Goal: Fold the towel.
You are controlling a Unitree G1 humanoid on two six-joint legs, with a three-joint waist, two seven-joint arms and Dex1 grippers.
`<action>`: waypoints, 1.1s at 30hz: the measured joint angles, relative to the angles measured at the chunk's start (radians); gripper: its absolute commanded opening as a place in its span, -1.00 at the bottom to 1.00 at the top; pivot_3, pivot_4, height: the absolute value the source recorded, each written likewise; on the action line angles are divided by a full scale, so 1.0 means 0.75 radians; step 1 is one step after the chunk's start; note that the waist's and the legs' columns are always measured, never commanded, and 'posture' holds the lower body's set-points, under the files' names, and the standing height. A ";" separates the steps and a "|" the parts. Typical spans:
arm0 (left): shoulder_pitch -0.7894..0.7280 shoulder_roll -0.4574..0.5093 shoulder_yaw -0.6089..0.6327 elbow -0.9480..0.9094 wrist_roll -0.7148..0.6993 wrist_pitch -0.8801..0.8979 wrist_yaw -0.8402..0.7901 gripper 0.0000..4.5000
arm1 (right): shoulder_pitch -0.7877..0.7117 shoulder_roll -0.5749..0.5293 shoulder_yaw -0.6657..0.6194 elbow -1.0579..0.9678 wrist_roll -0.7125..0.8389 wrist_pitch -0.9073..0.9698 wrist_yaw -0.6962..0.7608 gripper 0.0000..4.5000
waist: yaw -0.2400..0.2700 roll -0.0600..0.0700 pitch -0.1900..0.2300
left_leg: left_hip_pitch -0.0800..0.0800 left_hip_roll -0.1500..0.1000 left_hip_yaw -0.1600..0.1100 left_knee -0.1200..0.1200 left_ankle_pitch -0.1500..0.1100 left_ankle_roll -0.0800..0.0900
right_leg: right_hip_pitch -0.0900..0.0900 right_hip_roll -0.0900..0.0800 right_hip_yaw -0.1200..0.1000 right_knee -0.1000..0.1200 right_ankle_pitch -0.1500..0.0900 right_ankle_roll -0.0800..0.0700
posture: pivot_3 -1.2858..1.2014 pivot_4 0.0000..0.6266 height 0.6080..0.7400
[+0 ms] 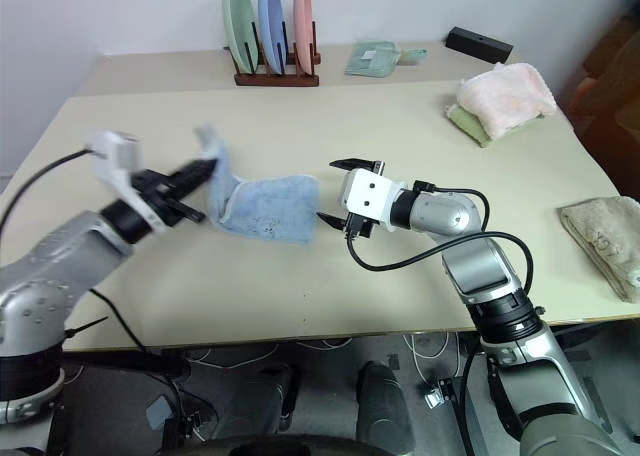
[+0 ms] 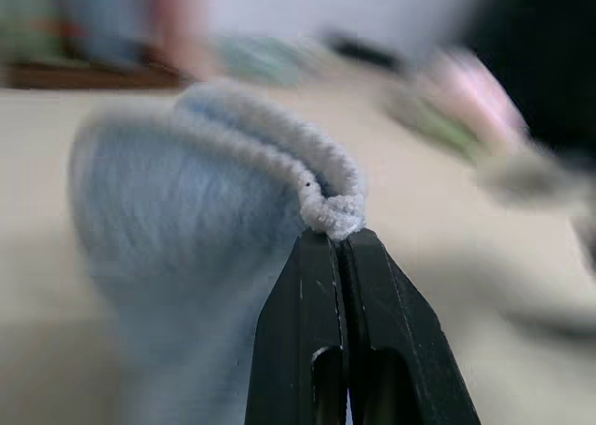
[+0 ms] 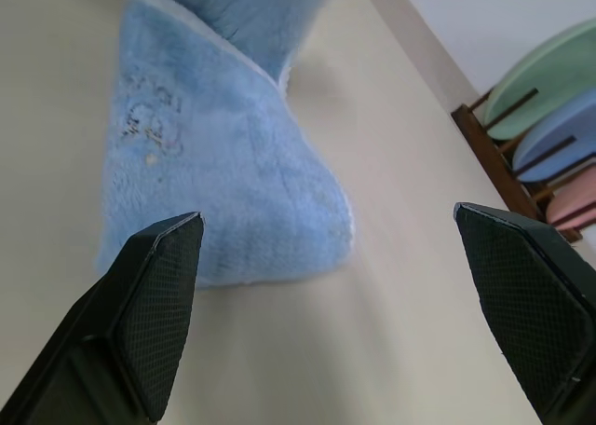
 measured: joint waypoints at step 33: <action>0.135 -0.149 0.306 0.113 0.319 -0.055 -0.091 -0.97 | -0.051 0.389 -0.058 -0.016 0.269 0.475 -0.211 -1.00 | -0.016 0.000 0.000 | 0.000 0.000 -0.002 0.000 0.000 0.000 | -0.002 0.000 -0.001 0.002 0.001 0.000 | 0.03 -0.52 0.94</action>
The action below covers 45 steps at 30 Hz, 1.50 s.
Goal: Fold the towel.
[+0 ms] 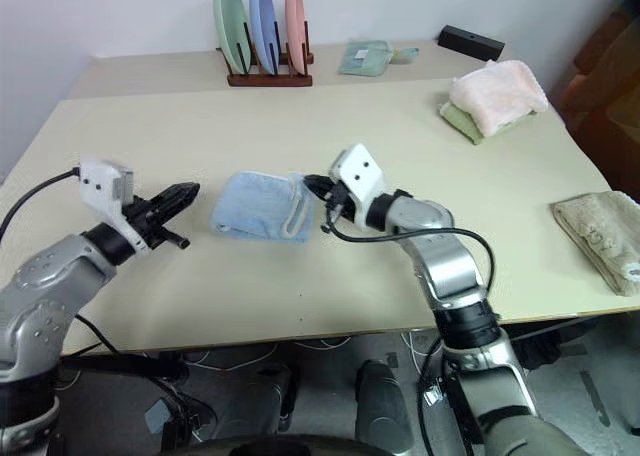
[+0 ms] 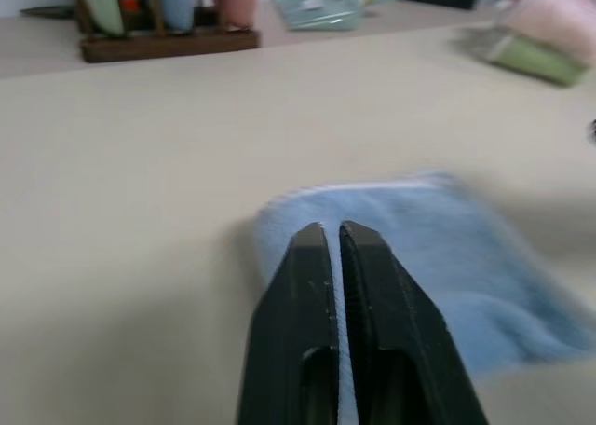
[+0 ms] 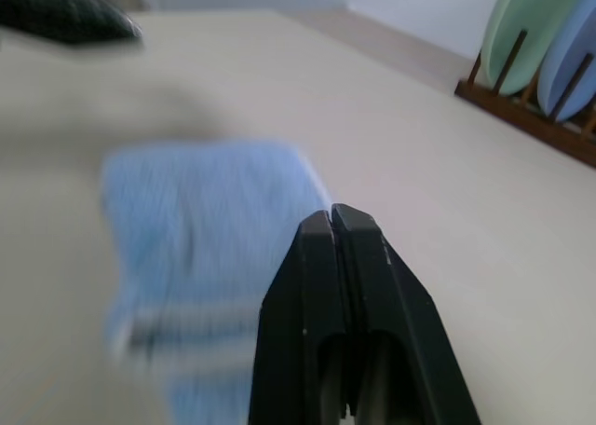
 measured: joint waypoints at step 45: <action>0.396 -0.033 0.025 0.025 0.251 -0.347 -0.277 -1.00 | -0.227 0.252 -0.340 0.475 0.318 0.816 -0.261 0.98 | -0.011 0.002 -0.002 | 0.000 0.001 0.000 -0.002 0.000 0.000 | -0.003 0.000 0.000 0.003 0.002 0.000 | 0.03 -0.52 0.94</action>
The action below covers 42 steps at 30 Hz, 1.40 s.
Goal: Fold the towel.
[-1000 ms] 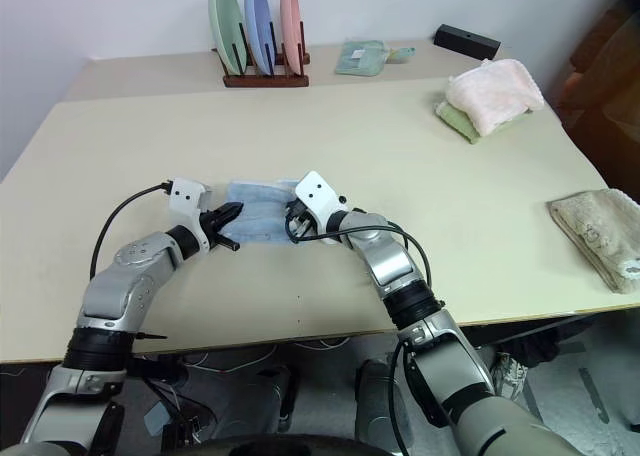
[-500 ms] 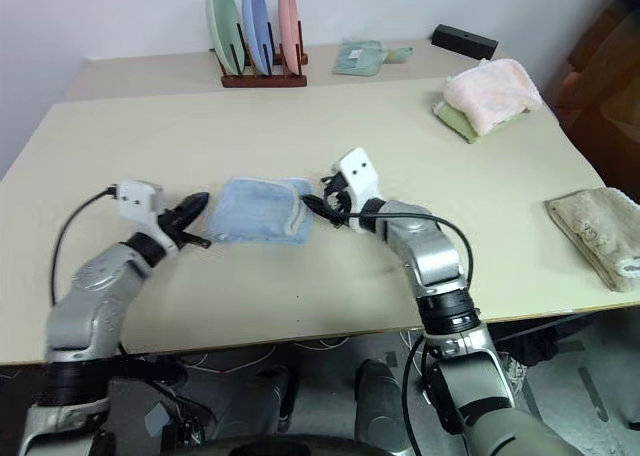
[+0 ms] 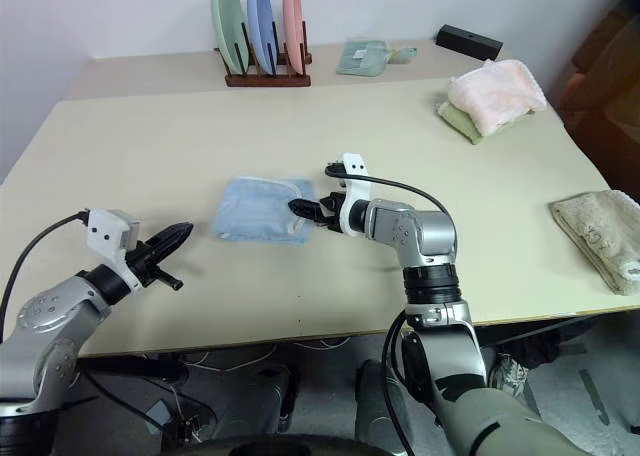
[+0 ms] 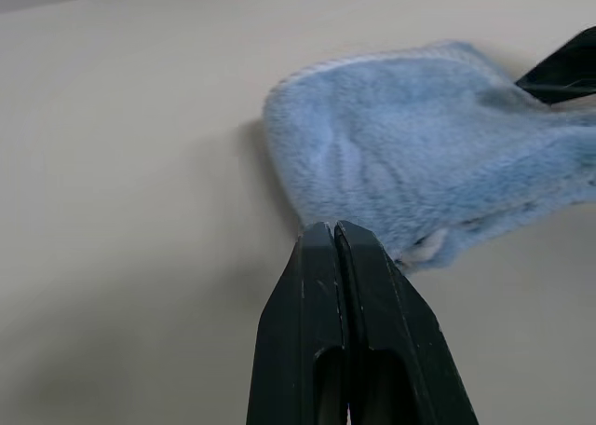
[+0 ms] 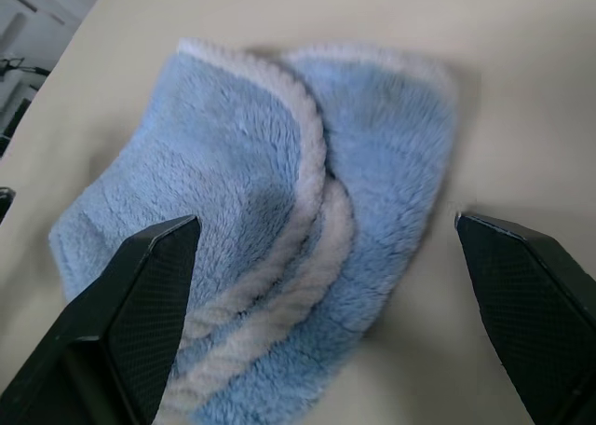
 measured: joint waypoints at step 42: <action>-0.425 -0.270 -0.432 0.218 0.050 0.017 -0.044 -1.00 | 0.241 -0.181 -1.173 -0.526 0.366 0.106 -1.000 -0.99 | 0.004 0.009 -0.001 | -0.001 0.000 0.004 0.002 -0.001 0.002 | 0.002 0.000 0.001 -0.002 0.000 0.000 | 0.03 -0.52 0.94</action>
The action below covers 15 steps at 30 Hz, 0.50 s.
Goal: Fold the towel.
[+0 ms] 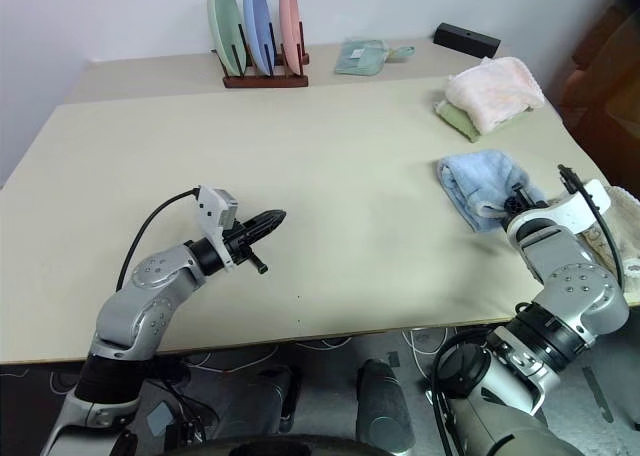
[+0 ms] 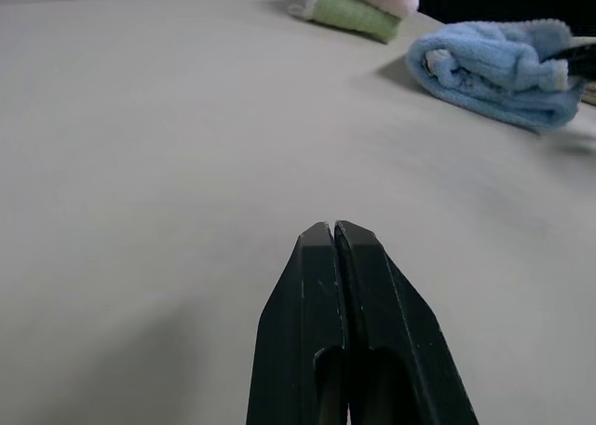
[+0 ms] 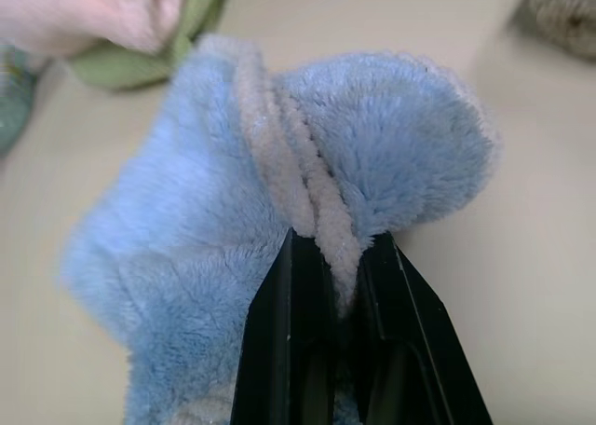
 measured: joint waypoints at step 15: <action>-0.046 0.012 0.028 0.099 0.054 -0.085 -0.025 -1.00 | 0.130 -0.310 0.229 -0.033 -0.100 -0.189 0.047 0.57 | 0.003 0.001 0.000 | 0.000 0.000 0.001 0.000 0.000 0.000 | 0.000 0.000 0.000 0.000 0.000 0.000 | 0.03 -0.52 0.94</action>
